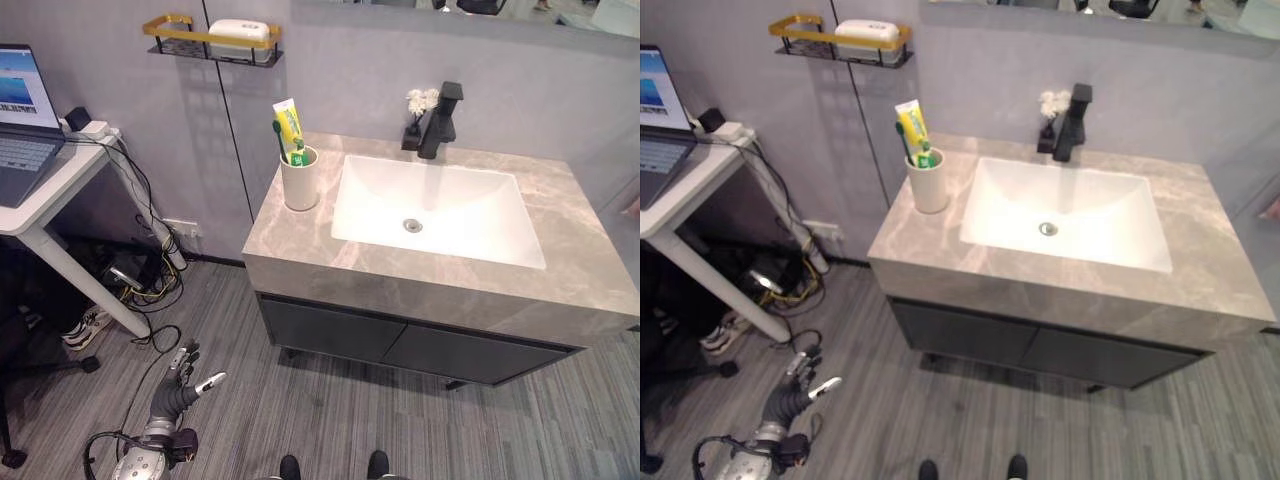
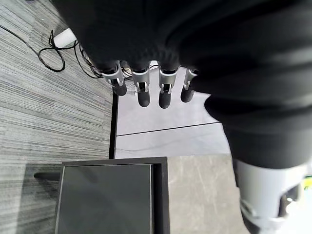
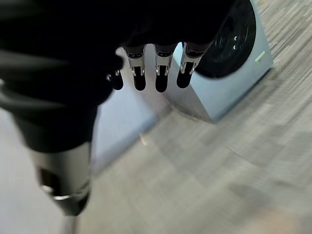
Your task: Put brush and paste in cup on sink, flatten towel.
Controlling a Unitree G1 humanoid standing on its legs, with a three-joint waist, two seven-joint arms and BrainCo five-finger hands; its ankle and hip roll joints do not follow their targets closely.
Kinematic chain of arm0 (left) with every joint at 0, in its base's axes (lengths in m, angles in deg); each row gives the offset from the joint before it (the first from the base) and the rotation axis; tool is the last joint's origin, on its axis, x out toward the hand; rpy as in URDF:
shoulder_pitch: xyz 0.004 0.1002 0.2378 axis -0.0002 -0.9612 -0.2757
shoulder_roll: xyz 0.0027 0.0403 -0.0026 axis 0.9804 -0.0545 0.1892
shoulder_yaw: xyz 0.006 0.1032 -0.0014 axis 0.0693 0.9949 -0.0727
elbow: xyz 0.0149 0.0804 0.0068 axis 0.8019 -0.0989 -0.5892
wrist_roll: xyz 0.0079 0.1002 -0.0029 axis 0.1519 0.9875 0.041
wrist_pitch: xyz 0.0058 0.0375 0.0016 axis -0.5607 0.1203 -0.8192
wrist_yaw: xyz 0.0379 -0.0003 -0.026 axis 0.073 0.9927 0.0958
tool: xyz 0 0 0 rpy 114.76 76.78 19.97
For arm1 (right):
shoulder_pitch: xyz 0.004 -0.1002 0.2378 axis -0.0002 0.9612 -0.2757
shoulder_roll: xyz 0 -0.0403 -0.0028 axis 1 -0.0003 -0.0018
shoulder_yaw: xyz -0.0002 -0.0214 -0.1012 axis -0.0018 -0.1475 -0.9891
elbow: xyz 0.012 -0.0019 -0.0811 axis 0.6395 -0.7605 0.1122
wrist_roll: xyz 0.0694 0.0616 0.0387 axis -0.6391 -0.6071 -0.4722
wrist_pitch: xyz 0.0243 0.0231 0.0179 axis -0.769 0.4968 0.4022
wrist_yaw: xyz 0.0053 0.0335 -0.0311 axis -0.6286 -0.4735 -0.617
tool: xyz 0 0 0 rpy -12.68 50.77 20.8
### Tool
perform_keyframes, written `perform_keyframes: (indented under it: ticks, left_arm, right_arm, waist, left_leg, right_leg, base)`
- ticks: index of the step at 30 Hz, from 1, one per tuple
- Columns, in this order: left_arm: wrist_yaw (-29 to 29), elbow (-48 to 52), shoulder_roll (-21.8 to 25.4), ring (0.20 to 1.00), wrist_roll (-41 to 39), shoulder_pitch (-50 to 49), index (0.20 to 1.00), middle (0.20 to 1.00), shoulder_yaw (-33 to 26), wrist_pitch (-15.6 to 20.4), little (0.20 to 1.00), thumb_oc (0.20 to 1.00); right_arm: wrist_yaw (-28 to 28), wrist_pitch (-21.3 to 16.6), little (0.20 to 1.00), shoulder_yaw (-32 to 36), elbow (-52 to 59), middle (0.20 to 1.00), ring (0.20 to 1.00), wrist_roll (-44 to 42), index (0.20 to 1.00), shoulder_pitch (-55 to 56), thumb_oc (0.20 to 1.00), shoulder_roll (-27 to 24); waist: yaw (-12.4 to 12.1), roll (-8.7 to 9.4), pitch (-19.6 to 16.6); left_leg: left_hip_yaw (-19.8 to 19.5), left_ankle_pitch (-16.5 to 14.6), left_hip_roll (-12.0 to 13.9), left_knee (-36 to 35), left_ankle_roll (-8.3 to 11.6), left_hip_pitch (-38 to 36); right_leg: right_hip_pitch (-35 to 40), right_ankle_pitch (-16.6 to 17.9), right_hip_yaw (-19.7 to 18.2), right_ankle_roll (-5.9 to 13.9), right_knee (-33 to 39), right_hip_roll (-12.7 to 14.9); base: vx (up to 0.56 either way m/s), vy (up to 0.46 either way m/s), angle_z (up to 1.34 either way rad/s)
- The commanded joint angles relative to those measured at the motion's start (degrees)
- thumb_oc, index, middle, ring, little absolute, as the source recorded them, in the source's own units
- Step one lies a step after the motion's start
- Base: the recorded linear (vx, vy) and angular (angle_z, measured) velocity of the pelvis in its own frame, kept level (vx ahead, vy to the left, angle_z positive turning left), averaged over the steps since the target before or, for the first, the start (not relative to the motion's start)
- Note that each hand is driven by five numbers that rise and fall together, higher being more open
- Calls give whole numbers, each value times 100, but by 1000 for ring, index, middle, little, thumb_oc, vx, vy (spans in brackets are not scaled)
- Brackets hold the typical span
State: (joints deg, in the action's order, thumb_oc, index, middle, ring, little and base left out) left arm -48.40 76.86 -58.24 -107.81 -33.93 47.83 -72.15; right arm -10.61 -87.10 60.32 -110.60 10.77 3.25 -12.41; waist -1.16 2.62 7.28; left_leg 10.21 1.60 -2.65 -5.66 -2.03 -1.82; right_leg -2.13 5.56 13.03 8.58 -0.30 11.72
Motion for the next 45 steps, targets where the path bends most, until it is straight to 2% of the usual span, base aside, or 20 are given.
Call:
perform_keyframes:
  ticks: [1, 2, 3, 6, 11, 16, 20, 23, 24, 25, 26, 28, 29, 30, 31, 32, 34, 35, 38, 45]
  left_arm:
    - [215, 626, 383, 1000, 402, 12, 1000, 1000, -464, 410, 1000, 1000]
    - [254, 665, 402, 1000, 426, 46, 1000, 1000, -488, 432, 1000, 1000]
    - [508, 894, 413, 1000, 491, 51, 1000, 1000, -623, 399, 1000, 1000]
    - [600, 982, 370, 1000, 427, 118, 1000, 1000, -612, 394, 1000, 1000]
    - [617, 1177, 297, 1000, 322, 197, 1000, 1000, -541, 415, 1000, 1000]
    - [583, 1108, 289, 1000, 95, 418, 1000, 1000, -352, 481, 1000, 1000]
    - [519, 1043, 212, 1000, -113, 591, 1000, 1000, -277, 513, 1000, 1000]
    - [416, 921, 204, 1000, -105, 820, 1000, 1000, -222, 550, 1000, 1000]
    - [415, 920, 204, 1000, -105, 822, 1000, 1000, -221, 551, 1000, 1000]
    - [379, 956, 259, 1000, -67, 954, 1000, 1000, -214, 570, 1000, 1000]
    - [364, 950, 312, 1000, -54, 1111, 1000, 1000, -191, 624, 1000, 1000]
    - [349, 955, 303, 1000, -57, 1136, 1000, 1000, -186, 620, 1000, 1000]
    - [357, 909, 299, 1000, -62, 1207, 1000, 1000, -160, 597, 1000, 1000]
    - [356, 906, 300, 1000, -62, 1213, 1000, 1000, -160, 598, 1000, 1000]
    - [447, 850, 303, 1000, -95, 1326, 1000, 1000, -96, 562, 1000, 1000]
    - [460, 823, 338, 1000, -65, 1367, 1000, 1000, -51, 587, 1000, 1000]
    - [400, 843, 409, 1000, 64, 1392, 1000, 1000, -9, 597, 1000, 1000]
    - [447, 948, 417, 1000, 71, 1327, 1000, 1000, -17, 589, 1000, 1000]
    - [545, 1037, 398, 1000, -20, 1225, 1000, 1000, -22, 563, 1000, 1000]
    - [592, 1183, 610, 1000, -21, 1031, 1000, 1000, -146, 554, 1000, 1000]
  right_arm:
    - [-932, 149, 1000, -381, -273, 1000, 1000, -44, 1000, -381, 1000, 51]
    - [-1060, 152, 1000, -410, -271, 1000, 1000, -172, 1000, -320, 1000, 105]
    - [-1656, 312, 1000, -856, -441, 1000, 1000, 144, 1000, -182, 1000, 395]
    - [-1859, 482, 1000, -1044, -730, 1000, 1000, 484, 1000, -130, 1000, 497]
    - [-1931, 482, 1000, -1366, -416, 1000, 1000, 707, 1000, -346, 1000, 630]
    - [-1911, 411, 1000, -1857, -29, 1000, 1000, 1109, 1000, -351, 1000, 655]
    - [-1874, 356, 1000, -2310, 249, 1000, 1000, 1600, 1000, -403, 1000, 538]
    - [-1738, 276, 1000, -2492, 540, 1000, 1000, 1848, 1000, -423, 1000, 428]
    - [-1738, 276, 1000, -2492, 540, 1000, 1000, 1849, 1000, -424, 1000, 428]
    - [-1703, 271, 1000, -2596, 593, 1000, 1000, 1932, 1000, -474, 1000, 422]
    - [-1701, 268, 1000, -2892, 677, 1000, 1000, 2261, 1000, -512, 1000, 381]
    - [-1705, 289, 1000, -2930, 663, 1000, 1000, 2311, 1000, -503, 1000, 369]
    - [-1718, 317, 1000, -2932, 629, 1000, 1000, 2362, 1000, -454, 1000, 372]
    - [-1718, 317, 1000, -2929, 628, 1000, 1000, 2362, 1000, -457, 1000, 374]
    - [-1680, 376, 1000, -2765, 499, 1000, 1000, 2300, 1000, -346, 1000, 396]
    - [-1647, 383, 1000, -2733, 488, 1000, 1000, 2316, 1000, -344, 1000, 390]
    - [-1640, 369, 1000, -2720, 490, 1000, 1000, 2369, 1000, -341, 1000, 362]
    - [-1651, 374, 1000, -2716, 470, 1000, 1000, 2372, 1000, -354, 1000, 401]
    - [-1680, 430, 1000, -2705, 389, 1000, 1000, 2441, 1000, -388, 1000, 472]
    - [-1717, 472, 1000, -2687, 461, 1000, 1000, 2494, 1000, -472, 1000, 692]
  waist:
    - [-82, -26, 130]
    - [-35, -52, 141]
    - [-84, -54, 95]
    - [-2, -91, 113]
    - [123, -206, 166]
    - [151, -202, 29]
    - [159, -264, -57]
    - [157, -282, 0]
    - [163, -283, -3]
    - [66, -239, 139]
    - [-4, -180, 274]
    - [18, -186, 274]
    - [55, -219, 285]
    - [66, -194, 274]
    - [110, -259, 190]
    - [115, -320, 157]
    - [147, -394, 87]
    - [151, -397, 64]
    - [127, -403, 6]
    - [66, -169, 30]
  left_leg:
    - [-373, -281, 84, 66, 48, -7]
    - [-398, -286, 74, 74, 25, -28]
    - [-304, -342, -24, 66, 9, -74]
    - [-446, -464, -81, 90, 13, -264]
    - [-726, -892, -70, 123, 108, -857]
    - [-937, -1062, 76, 175, 282, -1141]
    - [-1119, -927, 399, 560, 511, -1028]
    - [-1112, -335, 596, 1606, 902, -485]
    - [-1119, -341, 597, 1618, 903, -472]
    - [-1136, 108, 666, 2315, 1091, -56]
    - [-1185, 296, 639, 2916, 1101, 392]
    - [-1087, 279, 713, 2924, 1053, 480]
    - [-736, 306, 1036, 2727, 1025, 544]
    - [-738, 346, 1005, 2693, 1016, 556]
    - [-88, 248, 1419, 1489, 994, 414]
    - [-120, 94, 1340, 1013, 1011, 451]
    - [-346, 205, 1173, 551, 998, 653]
    - [-514, 135, 1083, 660, 989, 653]
    - [-436, -6, 901, 382, 861, 455]
    - [-186, -339, 409, 379, 482, 209]
  right_leg:
    - [-288, 440, -239, 269, -646, 334]
    - [-430, 214, -433, 195, -712, 59]
    - [-536, 164, -318, 97, -496, -197]
    - [-824, 343, -410, 130, -244, -345]
    - [-1261, 945, -228, 365, 314, -106]
    - [-1090, 946, -247, 306, 356, -159]
    - [-868, 772, -161, 127, 351, -369]
    - [-624, 529, -23, -79, 449, -515]
    - [-627, 528, -16, -80, 449, -515]
    - [-469, 413, 90, -206, 468, -492]
    - [-390, 290, 161, -301, 486, -457]
    - [-381, 221, 233, -315, 488, -454]
    - [-313, 147, 338, -296, 481, -425]
    - [-332, 162, 343, -293, 487, -395]
    - [-207, 94, 536, -136, 502, -255]
    - [-168, 55, 564, -67, 513, -206]
    - [-169, 70, 500, 11, 526, -119]
    - [-113, 98, 400, 19, 524, -39]
    - [-114, 245, 268, 142, 523, 115]
    - [-210, 691, -76, 420, 493, 556]
  base:
    - [46, 117, 2]
    - [130, 99, -3]
    - [143, 107, 0]
    - [213, 18, 4]
    - [340, -75, 32]
    - [273, -161, 49]
    - [186, -231, 52]
    - [106, -178, 44]
    - [72, -207, 19]
    - [45, -254, 20]
    - [41, -252, 24]
    - [9, -90, 55]
    - [9, -32, 55]
    - [84, 54, 32]
    - [127, 98, 59]
    - [155, 141, 89]
    - [143, 178, 65]
    - [138, 160, 12]
    - [101, 285, -30]
    - [14, 250, -24]
